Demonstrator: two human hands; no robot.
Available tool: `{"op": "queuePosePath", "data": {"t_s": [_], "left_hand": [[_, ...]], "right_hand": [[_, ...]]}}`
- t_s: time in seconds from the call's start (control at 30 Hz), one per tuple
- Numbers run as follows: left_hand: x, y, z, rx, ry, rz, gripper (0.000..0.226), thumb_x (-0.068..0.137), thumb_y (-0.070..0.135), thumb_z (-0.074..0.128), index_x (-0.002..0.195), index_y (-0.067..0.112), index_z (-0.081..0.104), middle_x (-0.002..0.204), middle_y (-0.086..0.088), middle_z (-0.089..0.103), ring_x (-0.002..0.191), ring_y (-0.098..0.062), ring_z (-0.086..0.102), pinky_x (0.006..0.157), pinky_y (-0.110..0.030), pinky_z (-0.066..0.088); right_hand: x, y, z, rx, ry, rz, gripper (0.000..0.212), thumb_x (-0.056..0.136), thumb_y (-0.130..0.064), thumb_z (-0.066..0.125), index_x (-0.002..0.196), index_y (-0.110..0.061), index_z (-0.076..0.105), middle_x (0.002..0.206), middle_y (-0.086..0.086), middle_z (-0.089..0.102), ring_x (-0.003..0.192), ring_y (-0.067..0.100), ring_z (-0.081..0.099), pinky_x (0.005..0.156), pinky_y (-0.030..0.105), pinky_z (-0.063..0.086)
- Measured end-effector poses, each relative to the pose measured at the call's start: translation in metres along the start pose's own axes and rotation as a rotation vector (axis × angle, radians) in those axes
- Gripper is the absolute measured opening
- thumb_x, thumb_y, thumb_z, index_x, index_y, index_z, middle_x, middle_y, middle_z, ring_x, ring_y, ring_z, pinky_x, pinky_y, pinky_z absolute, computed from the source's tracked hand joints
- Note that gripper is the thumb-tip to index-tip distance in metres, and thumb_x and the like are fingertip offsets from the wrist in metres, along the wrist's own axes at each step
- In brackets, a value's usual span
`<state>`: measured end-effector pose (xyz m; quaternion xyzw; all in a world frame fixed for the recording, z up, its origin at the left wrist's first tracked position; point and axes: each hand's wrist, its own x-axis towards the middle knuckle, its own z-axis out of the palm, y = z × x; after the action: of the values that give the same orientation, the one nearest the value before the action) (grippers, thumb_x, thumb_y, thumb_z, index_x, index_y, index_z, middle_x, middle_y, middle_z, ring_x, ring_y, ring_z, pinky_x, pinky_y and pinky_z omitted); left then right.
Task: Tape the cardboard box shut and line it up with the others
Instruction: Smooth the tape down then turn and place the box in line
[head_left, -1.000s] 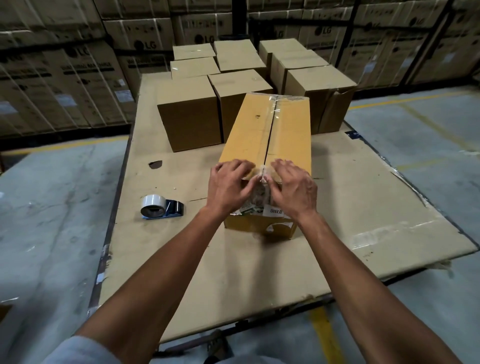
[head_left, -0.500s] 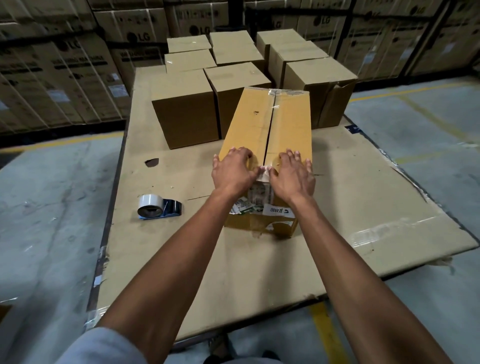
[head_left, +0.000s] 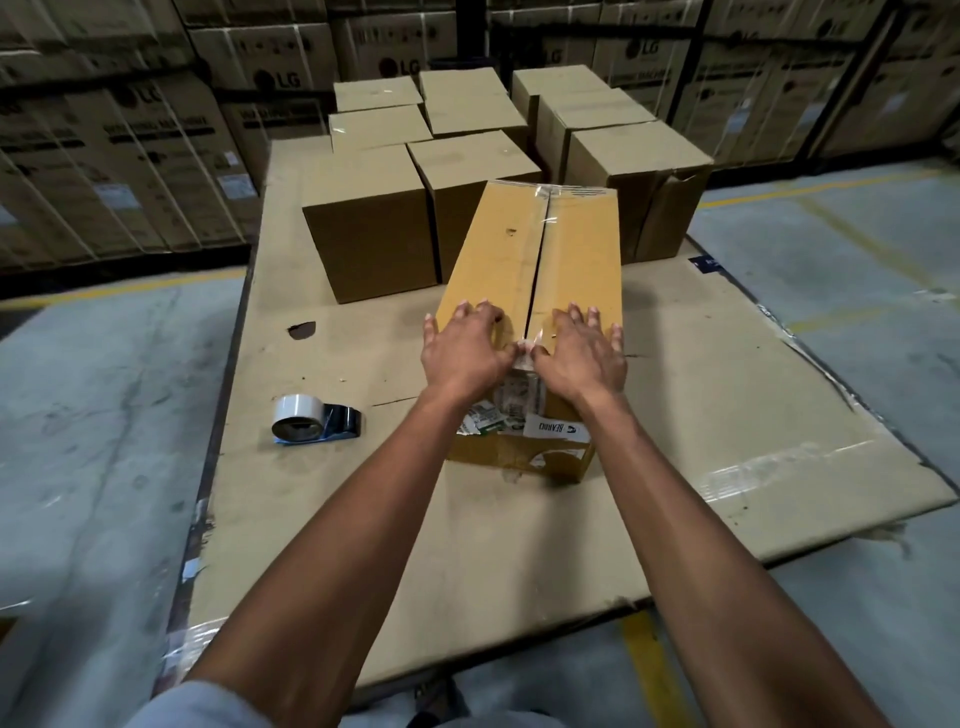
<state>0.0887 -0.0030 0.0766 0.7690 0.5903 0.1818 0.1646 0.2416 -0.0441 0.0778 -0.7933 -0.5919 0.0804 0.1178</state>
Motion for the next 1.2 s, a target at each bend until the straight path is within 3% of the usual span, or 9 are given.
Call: {"op": "queuePosePath", "data": {"t_s": [0.07, 0.17, 0.4, 0.73, 0.9, 1.03, 1.2], "left_hand": [[-0.003, 0.003, 0.001, 0.031, 0.044, 0.001, 0.066, 0.097, 0.068, 0.063, 0.150, 0.031, 0.052, 0.164, -0.005, 0.049, 0.158, -0.022, 0.036, 0.132, -0.056, 0.000], [-0.005, 0.002, -0.001, 0.099, 0.006, 0.057, 0.068, 0.102, 0.068, 0.053, 0.158, 0.030, 0.046, 0.171, -0.001, 0.039, 0.162, -0.023, 0.027, 0.134, -0.056, 0.001], [0.003, -0.011, -0.016, 0.141, -0.236, 0.141, 0.084, 0.102, 0.069, 0.046, 0.169, 0.024, 0.024, 0.180, -0.003, 0.007, 0.166, -0.027, 0.001, 0.130, -0.058, -0.008], [-0.004, 0.009, 0.000, 0.178, -0.022, 0.008, 0.064, 0.107, 0.062, 0.048, 0.163, 0.033, 0.038, 0.174, 0.006, 0.031, 0.164, -0.022, 0.019, 0.133, -0.058, 0.004], [-0.002, 0.002, -0.003, 0.179, -0.101, 0.049, 0.072, 0.105, 0.068, 0.042, 0.167, 0.033, 0.031, 0.178, 0.005, 0.020, 0.166, -0.023, 0.010, 0.132, -0.061, 0.001], [0.001, -0.006, -0.014, 0.056, -0.231, 0.066, 0.085, 0.101, 0.067, 0.051, 0.169, 0.024, 0.024, 0.179, 0.003, 0.009, 0.166, -0.023, 0.001, 0.129, -0.060, -0.008], [0.002, 0.001, -0.003, 0.082, -0.111, -0.010, 0.076, 0.103, 0.061, 0.055, 0.167, 0.030, 0.031, 0.177, 0.006, 0.022, 0.166, -0.018, 0.010, 0.133, -0.056, -0.002]], "right_hand": [[-0.003, -0.001, 0.002, -0.029, 0.030, -0.016, 0.068, 0.106, -0.056, 0.046, 0.165, -0.027, 0.030, 0.177, 0.005, 0.018, 0.164, 0.030, 0.010, 0.133, 0.057, 0.004], [-0.005, 0.001, 0.002, -0.062, 0.014, -0.048, 0.064, 0.108, -0.055, 0.039, 0.166, -0.030, 0.027, 0.177, 0.005, 0.015, 0.164, 0.032, 0.008, 0.132, 0.058, 0.003], [0.007, 0.010, -0.012, 0.063, -0.226, -0.047, 0.086, 0.100, -0.063, 0.053, 0.169, -0.031, 0.013, 0.178, 0.004, -0.003, 0.164, 0.030, -0.010, 0.129, 0.058, -0.011], [-0.004, -0.003, 0.002, -0.074, -0.022, -0.021, 0.060, 0.107, -0.059, 0.038, 0.164, -0.040, 0.031, 0.178, 0.000, 0.012, 0.165, 0.033, 0.004, 0.131, 0.061, -0.001], [-0.001, 0.002, -0.002, -0.038, -0.089, -0.017, 0.065, 0.106, -0.059, 0.041, 0.166, -0.040, 0.024, 0.178, 0.003, 0.004, 0.164, 0.034, -0.003, 0.131, 0.063, -0.003], [0.005, 0.007, -0.014, 0.051, -0.227, -0.021, 0.079, 0.100, -0.063, 0.052, 0.167, -0.038, 0.018, 0.178, 0.004, -0.003, 0.164, 0.033, -0.010, 0.129, 0.061, -0.011], [0.001, -0.001, -0.003, 0.009, -0.066, 0.012, 0.072, 0.100, -0.067, 0.048, 0.164, -0.039, 0.030, 0.178, 0.001, 0.011, 0.165, 0.031, 0.003, 0.131, 0.060, -0.004]]}}
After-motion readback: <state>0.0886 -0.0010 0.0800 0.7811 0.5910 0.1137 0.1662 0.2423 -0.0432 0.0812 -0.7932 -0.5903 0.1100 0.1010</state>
